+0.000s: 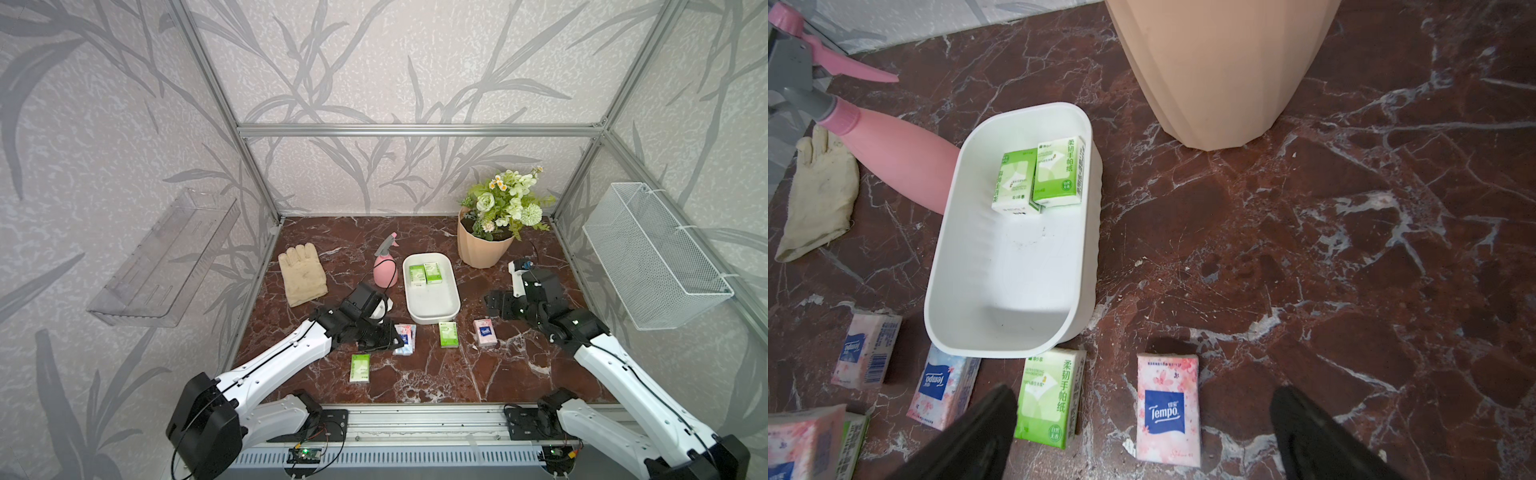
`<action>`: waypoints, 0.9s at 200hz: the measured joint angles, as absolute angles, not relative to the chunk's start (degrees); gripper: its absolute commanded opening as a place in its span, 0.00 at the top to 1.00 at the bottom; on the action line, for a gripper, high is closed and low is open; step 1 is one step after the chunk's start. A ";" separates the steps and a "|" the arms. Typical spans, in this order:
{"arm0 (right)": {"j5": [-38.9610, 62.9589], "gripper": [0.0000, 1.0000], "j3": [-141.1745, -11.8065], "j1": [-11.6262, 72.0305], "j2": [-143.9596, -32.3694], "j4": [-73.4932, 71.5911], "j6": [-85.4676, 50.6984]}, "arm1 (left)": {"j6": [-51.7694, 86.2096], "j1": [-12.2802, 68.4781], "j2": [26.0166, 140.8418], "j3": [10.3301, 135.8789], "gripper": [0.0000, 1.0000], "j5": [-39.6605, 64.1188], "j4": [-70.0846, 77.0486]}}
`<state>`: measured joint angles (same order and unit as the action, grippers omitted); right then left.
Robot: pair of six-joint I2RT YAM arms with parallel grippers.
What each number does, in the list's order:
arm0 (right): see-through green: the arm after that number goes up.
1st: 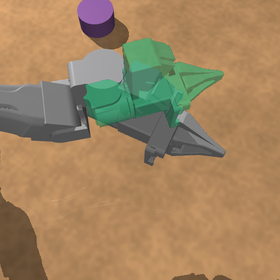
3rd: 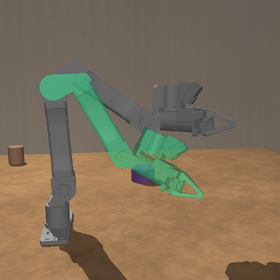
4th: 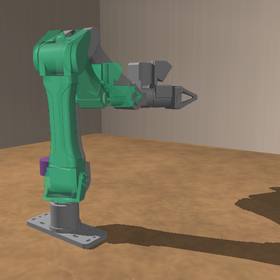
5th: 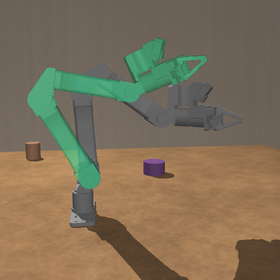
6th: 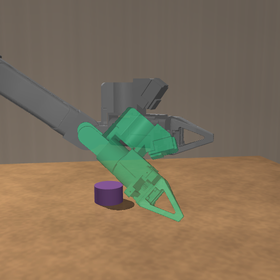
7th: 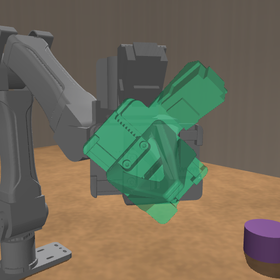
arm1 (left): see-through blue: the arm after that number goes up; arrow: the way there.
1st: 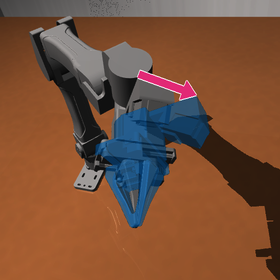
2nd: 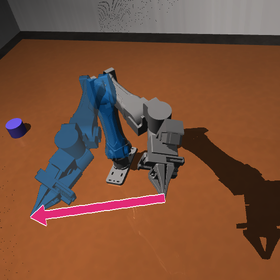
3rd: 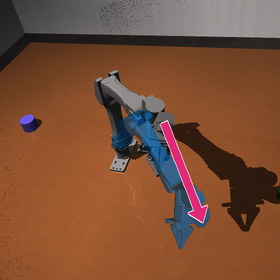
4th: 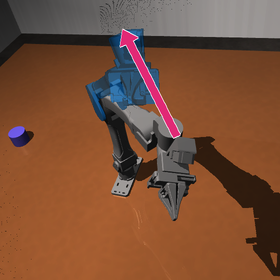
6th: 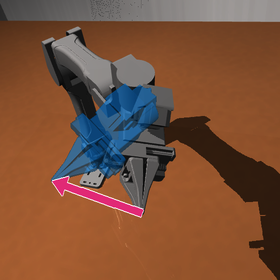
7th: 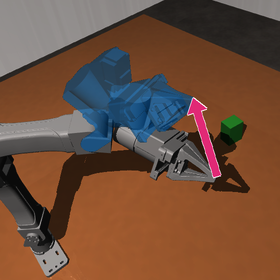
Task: Take the pocket tissues out of the storage box
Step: Place the pocket tissues at the center of the board.
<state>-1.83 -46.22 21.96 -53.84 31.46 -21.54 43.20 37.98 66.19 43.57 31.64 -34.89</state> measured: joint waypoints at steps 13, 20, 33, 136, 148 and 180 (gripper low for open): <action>-1.54 0.01 -46.81 21.96 -54.68 31.51 -21.10 | 44.05 38.11 66.19 40.95 0.82 32.18 -33.67; -1.43 0.01 -47.16 21.96 -55.09 31.46 -20.95 | 44.64 38.22 66.19 39.48 0.82 32.64 -32.88; -1.37 0.01 -47.86 21.96 -55.81 31.46 -20.69 | 45.34 38.33 66.26 37.04 0.82 33.21 -31.33; -0.99 0.01 -51.59 21.89 -57.56 32.71 -18.76 | 45.98 39.97 74.89 32.12 0.82 36.93 -21.89; -0.99 0.01 -51.59 21.89 -57.56 33.01 -18.76 | 45.87 40.25 75.90 31.68 0.82 37.19 -20.93; -0.99 0.01 -51.59 21.89 -57.41 33.61 -18.81 | 45.32 40.69 77.67 30.76 0.76 37.87 -18.55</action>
